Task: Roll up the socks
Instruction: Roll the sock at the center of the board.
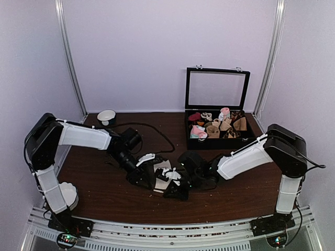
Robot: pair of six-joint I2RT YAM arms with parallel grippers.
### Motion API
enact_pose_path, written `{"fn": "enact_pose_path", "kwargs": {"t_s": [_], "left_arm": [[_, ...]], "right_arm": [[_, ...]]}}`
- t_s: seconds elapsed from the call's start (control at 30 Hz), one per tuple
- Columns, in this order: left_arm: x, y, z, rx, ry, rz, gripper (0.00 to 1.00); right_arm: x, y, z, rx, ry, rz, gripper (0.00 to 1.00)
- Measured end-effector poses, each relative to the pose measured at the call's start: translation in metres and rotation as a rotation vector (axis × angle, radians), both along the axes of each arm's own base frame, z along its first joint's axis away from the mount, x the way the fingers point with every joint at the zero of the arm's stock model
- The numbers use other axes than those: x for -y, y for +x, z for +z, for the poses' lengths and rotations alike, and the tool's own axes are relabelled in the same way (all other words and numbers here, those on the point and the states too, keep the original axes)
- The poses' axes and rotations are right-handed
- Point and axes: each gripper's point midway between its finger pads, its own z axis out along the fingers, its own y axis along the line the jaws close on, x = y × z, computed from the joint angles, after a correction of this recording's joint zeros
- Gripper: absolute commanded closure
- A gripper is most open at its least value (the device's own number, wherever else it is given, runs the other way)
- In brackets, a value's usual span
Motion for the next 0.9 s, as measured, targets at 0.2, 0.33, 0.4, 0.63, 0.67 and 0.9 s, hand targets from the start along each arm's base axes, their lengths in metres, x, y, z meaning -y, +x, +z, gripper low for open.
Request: {"fn": "enact_pose_path", "kwargs": {"t_s": [0.2,0.33,0.4,0.63,0.67,0.9], "left_arm": [[0.002,0.01,0.013,0.162,-0.062,-0.015,0.57],[0.0,0.005,0.002,0.224,-0.045,-0.064,0.6],[0.002,-0.003,-0.003,0.257,-0.03,-0.109,0.61],[0.013,-0.025,-0.013,0.364,0.014,-0.233,0.66],[0.013,-0.024,-0.014,0.375,0.019,-0.237,0.66],[0.018,-0.014,-0.018,0.461,0.048,-0.247,0.66]], "right_arm": [[-0.001,0.007,-0.001,-0.255,-0.009,-0.077,0.99],[0.0,0.011,-0.001,-0.412,-0.009,-0.155,0.97],[0.0,0.012,-0.002,-0.486,-0.012,-0.197,0.97],[-0.006,0.016,-0.003,-0.709,-0.008,-0.297,0.96],[-0.006,0.016,-0.003,-0.723,-0.008,-0.304,0.96],[-0.009,0.014,-0.001,-0.806,-0.012,-0.342,0.95]]}}
